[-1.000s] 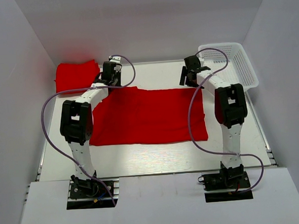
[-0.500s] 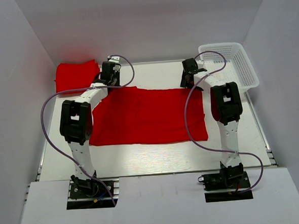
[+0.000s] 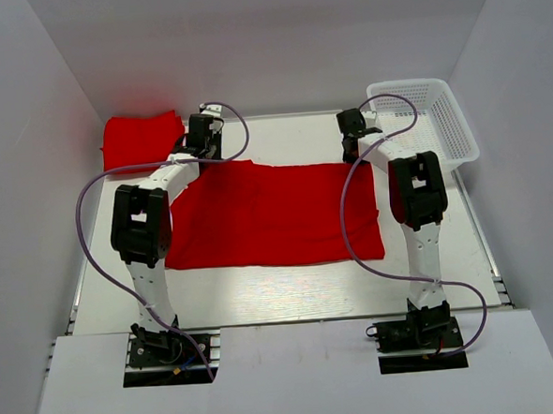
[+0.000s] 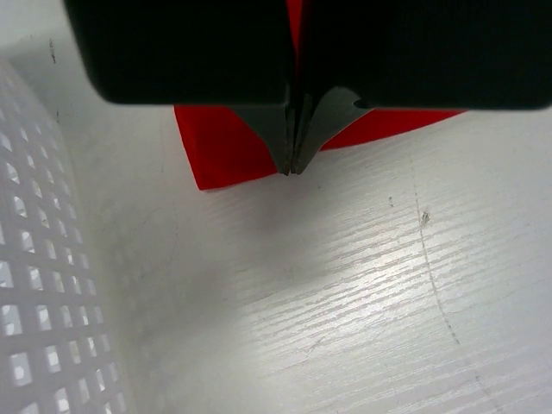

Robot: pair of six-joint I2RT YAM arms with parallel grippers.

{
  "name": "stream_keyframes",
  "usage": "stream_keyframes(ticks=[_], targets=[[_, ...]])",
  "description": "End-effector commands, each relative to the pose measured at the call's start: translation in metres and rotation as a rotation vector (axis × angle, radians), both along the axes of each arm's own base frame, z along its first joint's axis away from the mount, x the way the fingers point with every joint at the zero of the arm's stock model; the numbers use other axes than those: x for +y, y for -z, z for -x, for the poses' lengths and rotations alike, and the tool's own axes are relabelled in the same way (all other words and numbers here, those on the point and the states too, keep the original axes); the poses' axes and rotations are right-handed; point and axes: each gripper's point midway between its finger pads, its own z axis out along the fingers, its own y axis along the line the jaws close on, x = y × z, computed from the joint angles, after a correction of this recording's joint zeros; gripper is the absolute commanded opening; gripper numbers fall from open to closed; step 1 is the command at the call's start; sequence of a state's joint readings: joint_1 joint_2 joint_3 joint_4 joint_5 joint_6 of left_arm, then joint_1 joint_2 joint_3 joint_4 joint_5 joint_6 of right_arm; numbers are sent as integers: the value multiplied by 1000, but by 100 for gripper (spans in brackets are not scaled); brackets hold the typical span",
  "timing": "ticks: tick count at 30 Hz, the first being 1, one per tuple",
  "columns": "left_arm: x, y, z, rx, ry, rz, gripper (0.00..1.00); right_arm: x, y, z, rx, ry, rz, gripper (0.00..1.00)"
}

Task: Fold and stack the t-shirts
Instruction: Fold the tshirt

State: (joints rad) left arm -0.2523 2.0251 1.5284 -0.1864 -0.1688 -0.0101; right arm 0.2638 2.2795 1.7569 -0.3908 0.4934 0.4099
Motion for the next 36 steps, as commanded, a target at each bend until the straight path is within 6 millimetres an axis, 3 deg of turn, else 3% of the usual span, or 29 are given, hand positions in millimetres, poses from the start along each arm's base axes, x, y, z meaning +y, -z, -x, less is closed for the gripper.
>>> stream_keyframes(ticks=[1,3,11,14,20,30,36], targets=[[4,-20,-6,-50,-8,-2,0,1,-22,-5,-54,-23,4,0],[6,-30,-6,-69,-11,-10,0,2,-30,-2,-68,-37,-9,0],[11,-35,8,-67,-18,-16,0,7,-54,15,-124,-131,-21,0],[12,-35,17,-60,-11,-12,0,8,-70,27,-146,-172,-11,0],[18,-43,41,-58,-36,8,0,11,-74,64,-141,-243,-49,0],[31,-53,107,-21,-88,49,0,5,-84,121,-134,-263,-103,0],[35,-22,151,53,-125,86,0,2,-91,146,-151,-256,-128,0]])
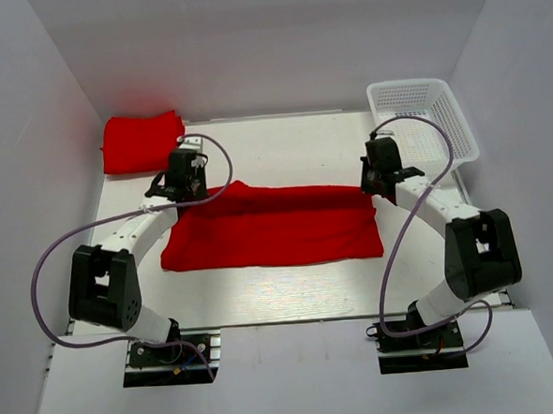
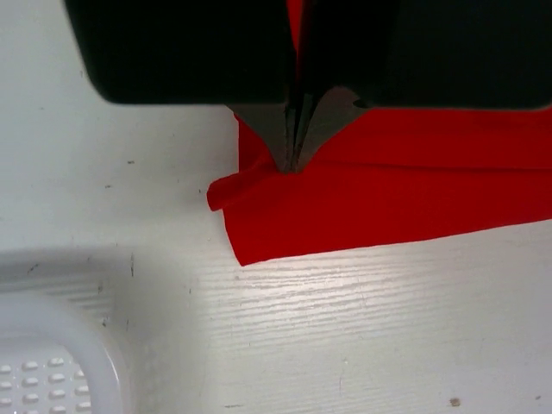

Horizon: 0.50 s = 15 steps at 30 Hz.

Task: Fold and stack the t-shirts
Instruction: Fold the tshirt

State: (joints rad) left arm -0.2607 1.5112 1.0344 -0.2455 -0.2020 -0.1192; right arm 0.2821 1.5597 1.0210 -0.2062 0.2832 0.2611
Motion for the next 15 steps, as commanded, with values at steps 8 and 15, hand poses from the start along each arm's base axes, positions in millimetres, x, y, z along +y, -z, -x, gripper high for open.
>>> stream_keyframes(ticks=[8,15], targets=[[6,17,50,44,-95,105,0,1,-7,36,-2,-20,-57,0],[11,32,79,87,-163,160,0,1,11,63,52,-49,-70,0]])
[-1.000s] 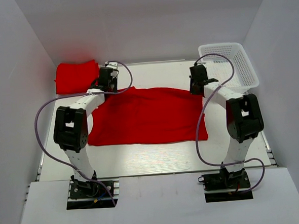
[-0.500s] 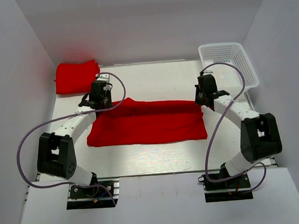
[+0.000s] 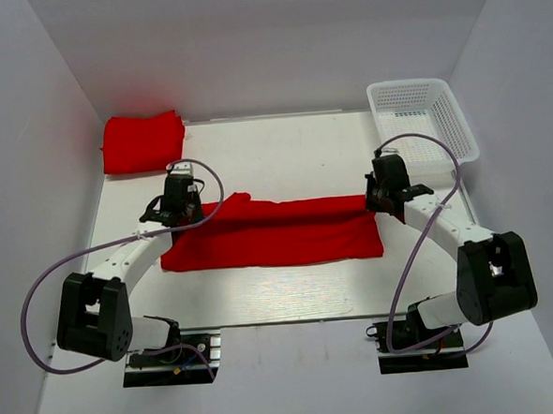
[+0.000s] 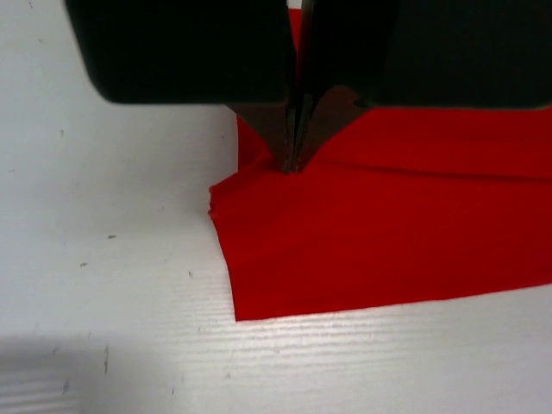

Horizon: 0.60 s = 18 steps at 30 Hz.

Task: Fold and stack the t-shirts
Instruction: Fold the tshirt

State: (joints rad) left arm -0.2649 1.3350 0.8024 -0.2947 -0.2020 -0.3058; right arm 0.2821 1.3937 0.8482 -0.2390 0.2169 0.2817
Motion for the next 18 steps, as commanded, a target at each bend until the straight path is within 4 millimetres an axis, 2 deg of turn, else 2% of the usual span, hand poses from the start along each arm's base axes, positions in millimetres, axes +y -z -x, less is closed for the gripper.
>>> stream_keyframes(ticks=[1,5,7,8,9,10,11,12,13,14,15,16,17,18], targets=[[3,0,15,0,-48,39,0,3,-1,10,0,-16,-23,0],[2,20,32,52,-47,56,0,3,14,21,36,-25,-26,0],[0,23,32,63,-59,78,0,2,19,24,50,-21,-31,0],[2,28,40,101,-61,66,0,3,23,26,62,-22,-32,0],[2,35,45,134,-82,74,0,2,24,28,72,-17,-35,7],[3,40,50,162,-90,71,8,5,26,30,82,-19,-46,22],[5,39,49,174,-113,67,21,4,27,33,93,-18,-47,32],[8,41,57,213,-135,58,49,4,23,32,89,-16,-48,41],[8,37,58,220,-142,61,63,3,23,36,108,-14,-45,90],[8,28,52,205,-149,56,77,3,20,36,105,-13,-45,90],[12,25,56,228,-170,42,97,4,9,34,89,-20,-46,90],[13,9,48,195,-177,42,100,5,3,33,79,-23,-54,90],[14,1,47,185,-194,43,100,6,-5,31,58,-29,-59,90],[16,-3,49,195,-200,31,100,9,-22,27,17,-41,-72,90]])
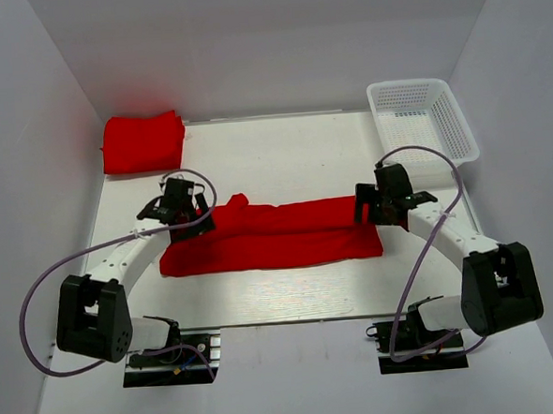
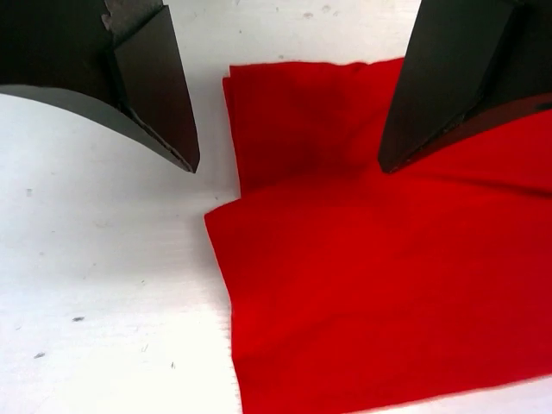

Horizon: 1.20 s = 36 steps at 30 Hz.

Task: Fold and stack the t-shirts
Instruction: Fold the tshirt

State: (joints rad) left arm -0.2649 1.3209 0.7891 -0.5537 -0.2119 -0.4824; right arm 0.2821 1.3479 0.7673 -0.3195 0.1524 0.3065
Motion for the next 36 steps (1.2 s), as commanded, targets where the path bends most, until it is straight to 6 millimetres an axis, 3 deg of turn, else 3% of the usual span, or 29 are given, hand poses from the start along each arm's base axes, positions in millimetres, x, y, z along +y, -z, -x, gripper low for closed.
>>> stream_keyframes(ticks=[1,3,6,11,14,19,20,23,26,29,33,36], targets=[[4,-49,-14,-80,-57,-4,100,9,-54,-18,-131,-19,-50,90],[2,-69,-27,-142,-44,3,100,17,-72,-18,-173,-68,-84,90],[-11,-84,-45,-191,5,41,100,34,-90,-24,-214,-127,-148,90],[-42,-66,-65,-161,99,148,100,72,-99,-28,-234,-248,-288,90],[-42,-39,-62,-76,87,135,100,80,-85,-29,-197,-259,-305,90],[-49,-50,-88,-169,115,166,100,84,-55,-26,-129,-255,-322,90],[-56,-51,-94,-190,153,190,100,82,-39,-20,-87,-241,-317,90],[-78,-66,-111,-251,277,211,100,79,-21,-17,-47,-217,-305,90],[-100,-66,-119,-255,406,250,100,76,-10,-15,-23,-200,-296,90],[-102,-46,-131,-211,430,224,100,75,-7,-16,-19,-193,-289,90],[-102,-21,-139,-142,457,194,91,72,-5,-20,-19,-182,-274,90],[-109,-20,-142,-141,492,190,76,68,0,-18,-2,-167,-256,90]])
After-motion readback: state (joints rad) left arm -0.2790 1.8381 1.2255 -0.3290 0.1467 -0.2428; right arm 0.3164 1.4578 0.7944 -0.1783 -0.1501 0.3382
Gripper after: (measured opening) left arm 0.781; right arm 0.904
